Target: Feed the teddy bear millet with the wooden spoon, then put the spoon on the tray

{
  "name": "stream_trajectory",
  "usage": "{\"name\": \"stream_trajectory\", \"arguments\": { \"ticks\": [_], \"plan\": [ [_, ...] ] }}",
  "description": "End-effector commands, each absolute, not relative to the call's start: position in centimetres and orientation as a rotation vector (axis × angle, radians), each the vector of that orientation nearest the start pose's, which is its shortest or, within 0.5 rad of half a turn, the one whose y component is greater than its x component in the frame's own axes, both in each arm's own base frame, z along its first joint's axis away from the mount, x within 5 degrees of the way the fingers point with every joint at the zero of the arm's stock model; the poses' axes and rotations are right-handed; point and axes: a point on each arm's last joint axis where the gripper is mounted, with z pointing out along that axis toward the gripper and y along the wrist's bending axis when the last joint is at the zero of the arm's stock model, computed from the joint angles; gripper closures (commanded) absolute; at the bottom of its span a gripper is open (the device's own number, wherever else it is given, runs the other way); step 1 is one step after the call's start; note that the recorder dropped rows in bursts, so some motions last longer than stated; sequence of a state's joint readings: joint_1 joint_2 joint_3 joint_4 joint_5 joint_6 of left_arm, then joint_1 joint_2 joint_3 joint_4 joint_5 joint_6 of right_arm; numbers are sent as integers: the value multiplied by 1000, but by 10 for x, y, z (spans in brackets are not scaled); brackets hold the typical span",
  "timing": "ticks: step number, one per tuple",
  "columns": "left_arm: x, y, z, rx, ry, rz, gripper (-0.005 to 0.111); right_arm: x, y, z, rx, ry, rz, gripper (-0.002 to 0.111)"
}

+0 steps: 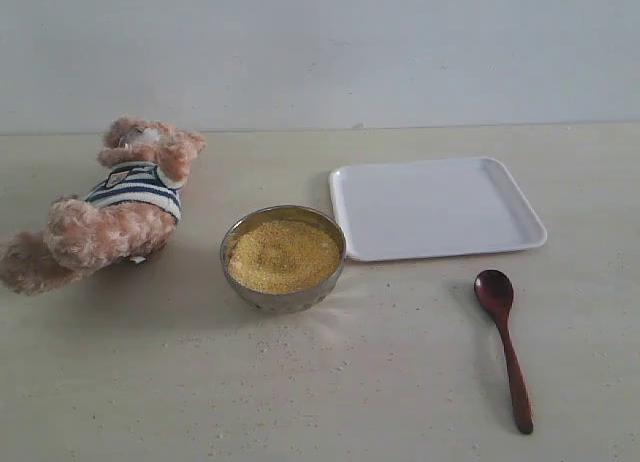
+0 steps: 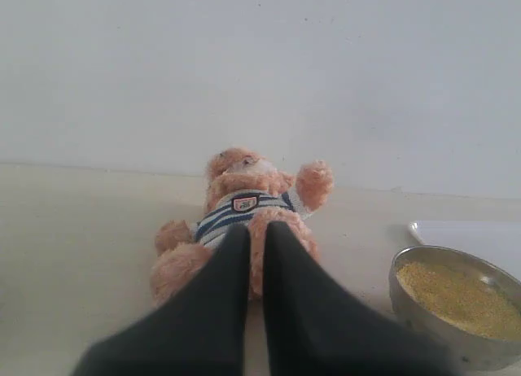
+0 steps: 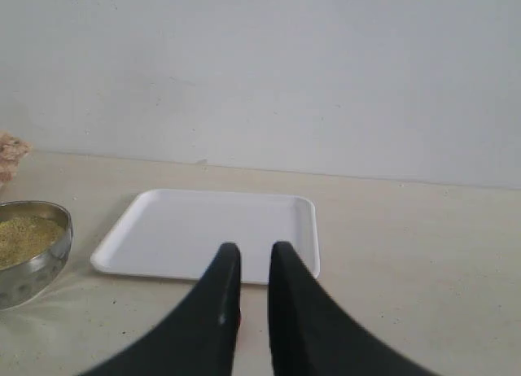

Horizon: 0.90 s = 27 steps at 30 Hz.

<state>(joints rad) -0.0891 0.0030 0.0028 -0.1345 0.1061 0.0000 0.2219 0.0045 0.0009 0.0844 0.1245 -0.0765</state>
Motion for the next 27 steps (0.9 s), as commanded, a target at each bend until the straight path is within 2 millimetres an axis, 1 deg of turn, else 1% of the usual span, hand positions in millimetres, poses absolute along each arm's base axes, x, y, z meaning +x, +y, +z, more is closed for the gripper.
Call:
{"name": "stream_trajectory", "arguments": {
  "ticks": [1, 14, 16, 17, 19, 21, 23, 27],
  "plan": [
    [56, -6, 204, -25, 1587, -191, 101, 55, 13, 203, -181, 1592, 178, 93],
    [56, -6, 204, -25, 1587, -191, 101, 55, 13, 203, -181, 1592, 178, 93],
    [56, -6, 207, -34, 1552, -196, 101, 55, 13, 203, -181, 1592, 178, 93],
    [56, -6, 209, -78, 1533, -241, 101, 55, 13, 203, -181, 1592, 178, 93],
    [56, -6, 210, -266, 1512, -442, 101, 55, 13, 203, -181, 1592, 178, 93],
    [56, -6, 210, -397, 1494, -583, 101, 55, 13, 203, -181, 1592, 178, 93],
    [56, -7, 210, -443, 1486, -632, 101, 55, 13, 203, -181, 1592, 178, 93],
    [56, -5, 213, -453, 1453, -639, 101, 55, 13, 203, -181, 1592, 178, 93]
  ]
}}
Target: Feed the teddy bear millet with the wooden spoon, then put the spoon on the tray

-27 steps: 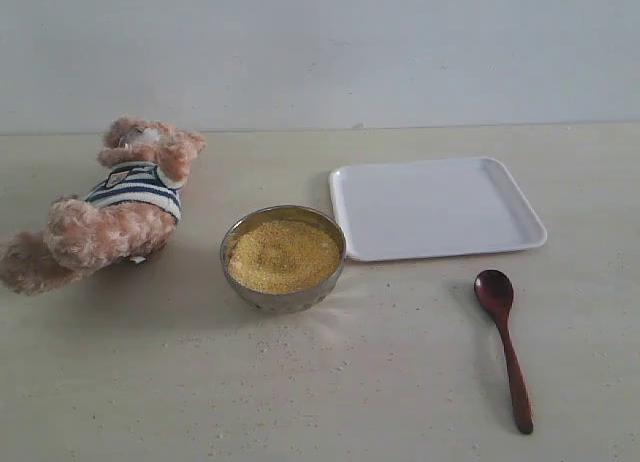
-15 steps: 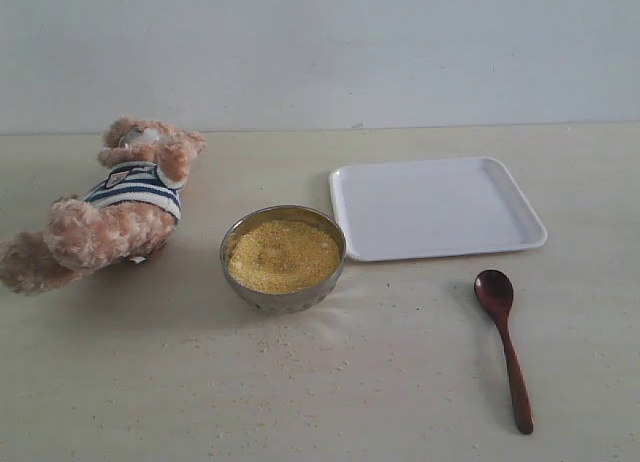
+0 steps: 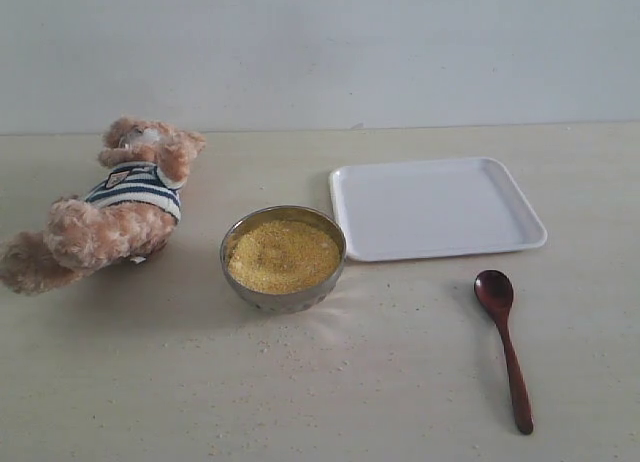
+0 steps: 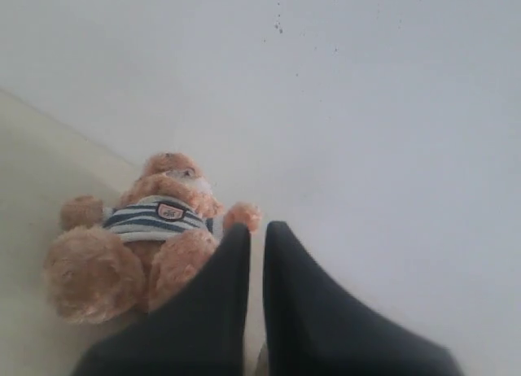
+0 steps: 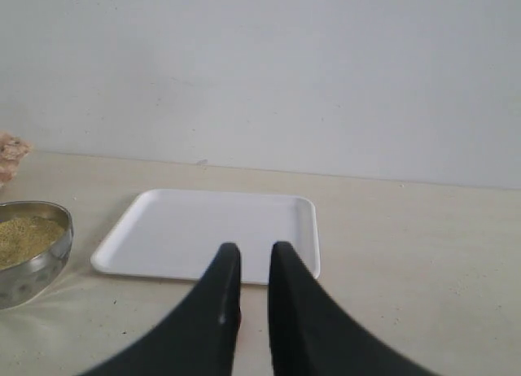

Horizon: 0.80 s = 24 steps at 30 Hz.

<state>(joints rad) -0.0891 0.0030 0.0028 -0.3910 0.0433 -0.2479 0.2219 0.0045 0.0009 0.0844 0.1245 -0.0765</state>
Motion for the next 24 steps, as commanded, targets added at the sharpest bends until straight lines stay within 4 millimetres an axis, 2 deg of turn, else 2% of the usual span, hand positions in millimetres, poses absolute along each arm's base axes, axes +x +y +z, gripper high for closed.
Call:
{"name": "stream_trajectory", "arguments": {
  "ticks": [1, 20, 22, 24],
  "plan": [
    [56, -5, 214, -453, 1433, -636, 101, 55, 13, 203, -181, 1592, 178, 93],
    [56, -3, 217, -595, 1365, -776, 101, 55, 13, 203, -181, 1592, 178, 93],
    [56, -4, 215, -600, 1395, -789, 101, 55, 13, 203, -180, 1592, 180, 93],
    [55, -9, 210, -572, 1495, -790, 101, 55, 13, 203, -180, 1592, 180, 93]
  ]
}}
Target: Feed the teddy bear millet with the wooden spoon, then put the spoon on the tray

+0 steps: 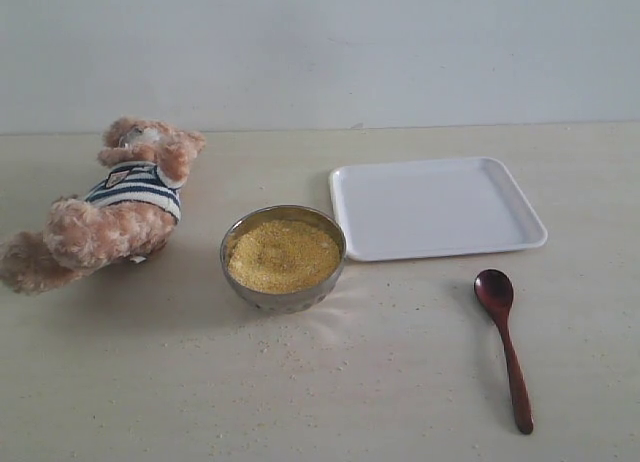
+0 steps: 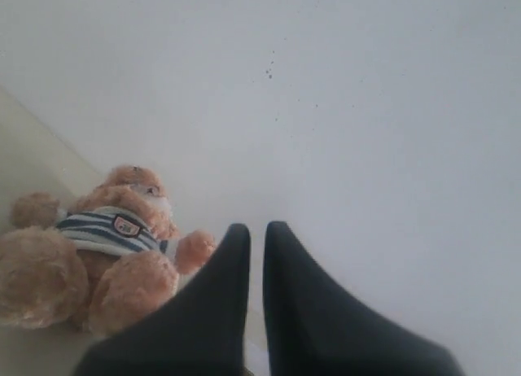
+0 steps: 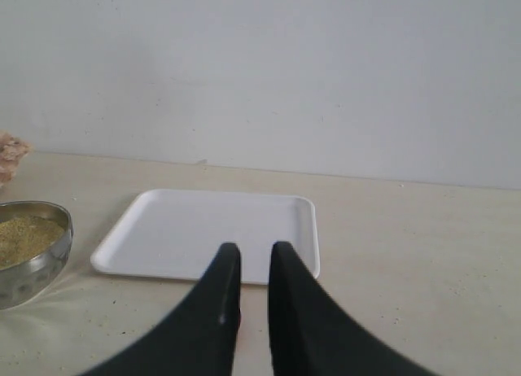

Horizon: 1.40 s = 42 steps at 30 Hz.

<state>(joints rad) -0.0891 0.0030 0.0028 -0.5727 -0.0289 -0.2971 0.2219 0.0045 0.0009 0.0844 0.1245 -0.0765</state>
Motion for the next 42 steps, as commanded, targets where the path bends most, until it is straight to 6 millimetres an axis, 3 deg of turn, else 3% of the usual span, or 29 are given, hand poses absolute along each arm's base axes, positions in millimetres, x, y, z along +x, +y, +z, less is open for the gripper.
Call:
{"name": "stream_trajectory", "arguments": {
  "ticks": [1, 8, 11, 14, 17, 21, 24, 27, 30, 33, 36, 42],
  "plan": [
    [54, -13, 209, -556, 1562, -799, 101, 55, 13, 203, -180, 1592, 180, 93],
    [84, -16, 218, -531, 1865, -623, 101, 55, 13, 203, -180, 1592, 180, 93],
    [113, -17, 238, -424, 1966, -495, 100, 55, 13, 203, -180, 1592, 180, 93],
    [156, -20, 270, -264, 2033, -365, 93, 55, 13, 203, -180, 1592, 180, 93],
    [207, -19, 295, -191, 2097, -265, 78, 55, 13, 203, -180, 1592, 180, 93],
    [264, -6, 306, -237, 2206, -215, 48, 55, 13, 203, -180, 1592, 180, 93],
    [301, 6, 302, -253, 2310, -184, 29, 55, 13, 203, -180, 1592, 180, 93],
    [329, 15, 281, -217, 2433, -206, 29, 55, 13, 203, -180, 1592, 180, 93],
    [351, 15, 256, -154, 2475, -448, 30, 55, 13, 203, -180, 1592, 180, 93],
    [370, 18, 234, -215, 2350, -844, 30, 55, 13, 203, -180, 1592, 180, 93],
    [379, 29, 214, -241, 2320, -941, 30, 55, 13, 203, -180, 1592, 180, 93],
    [375, 55, 194, -200, 2431, -777, 30, 55, 13, 203, -180, 1592, 180, 93]
  ]
}}
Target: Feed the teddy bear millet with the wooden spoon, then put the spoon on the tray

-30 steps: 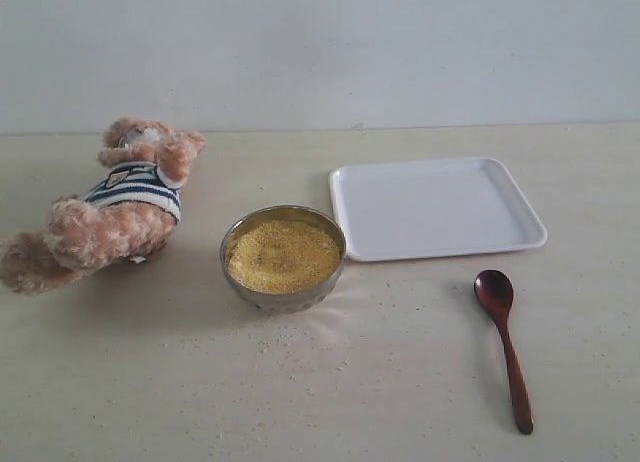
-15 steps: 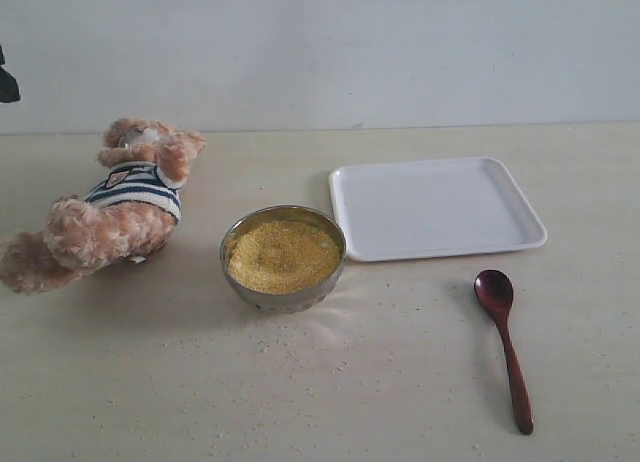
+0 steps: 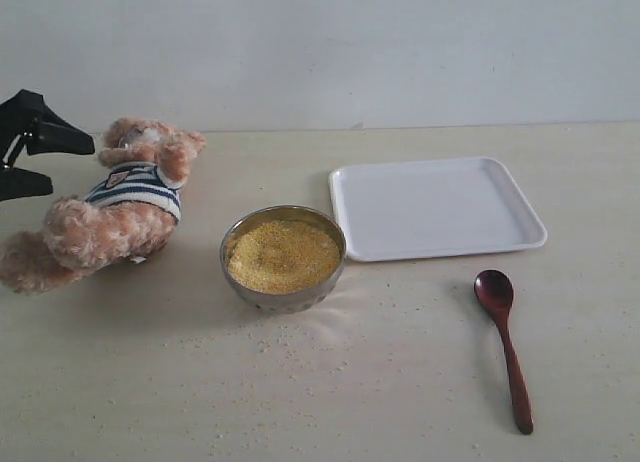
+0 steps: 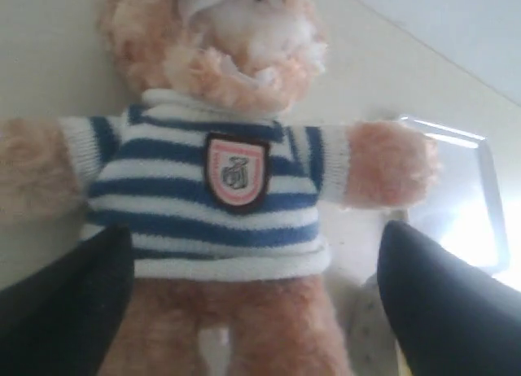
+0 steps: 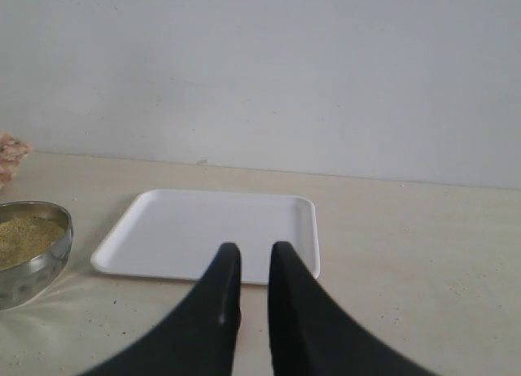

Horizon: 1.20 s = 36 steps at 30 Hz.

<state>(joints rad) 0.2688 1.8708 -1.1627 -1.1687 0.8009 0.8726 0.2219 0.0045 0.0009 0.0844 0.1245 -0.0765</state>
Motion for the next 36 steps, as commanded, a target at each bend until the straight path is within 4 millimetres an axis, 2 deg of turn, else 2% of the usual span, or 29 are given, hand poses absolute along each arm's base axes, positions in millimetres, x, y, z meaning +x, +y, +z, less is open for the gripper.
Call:
{"name": "stream_trajectory", "arguments": {
  "ticks": [1, 6, 9, 12, 14, 16, 18, 23, 27, 29, 30, 32, 34, 35, 36],
  "plan": [
    [375, 60, 193, -209, 2430, -747, 30, 55, 13, 203, -181, 1592, 178, 93],
    [378, 56, 180, -118, 2471, -682, 30, 55, 13, 203, -181, 1592, 178, 93],
    [383, 40, 152, -40, 2532, -721, 30, 55, 13, 203, -181, 1592, 178, 93],
    [388, 26, 136, 39, 2536, -733, 30, 55, 13, 203, -181, 1592, 178, 93],
    [393, 22, 130, 4, 2526, -700, 22, 55, 13, 203, -181, 1592, 178, 93],
    [397, 17, 125, 2, 2527, -627, 7, 55, 13, 203, -181, 1592, 178, 93],
    [400, 8, 122, 27, 2527, -579, -1, 55, 13, 203, -181, 1592, 178, 93],
    [405, -13, 116, 30, 2500, -609, -1, 55, 13, 203, -181, 1592, 178, 93],
    [407, -19, 105, -22, 2503, -631, 0, 55, 13, 203, -181, 1592, 178, 93],
    [407, -19, 97, -76, 2525, -650, 13, 55, 13, 203, -181, 1592, 178, 93],
    [406, -19, 93, -85, 2539, -652, 24, 55, 13, 203, -181, 1592, 178, 93],
    [405, -19, 92, -88, 2559, -654, 57, 55, 13, 203, -181, 1592, 178, 93],
    [403, -19, 93, -86, 2570, -687, 96, 55, 13, 203, -181, 1592, 178, 93],
    [403, -19, 94, -72, 2568, -694, 100, 55, 13, 203, -181, 1592, 178, 93],
    [403, -17, 96, -89, 2564, -701, 98, 55, 13, 203, -181, 1592, 178, 93]
  ]
}}
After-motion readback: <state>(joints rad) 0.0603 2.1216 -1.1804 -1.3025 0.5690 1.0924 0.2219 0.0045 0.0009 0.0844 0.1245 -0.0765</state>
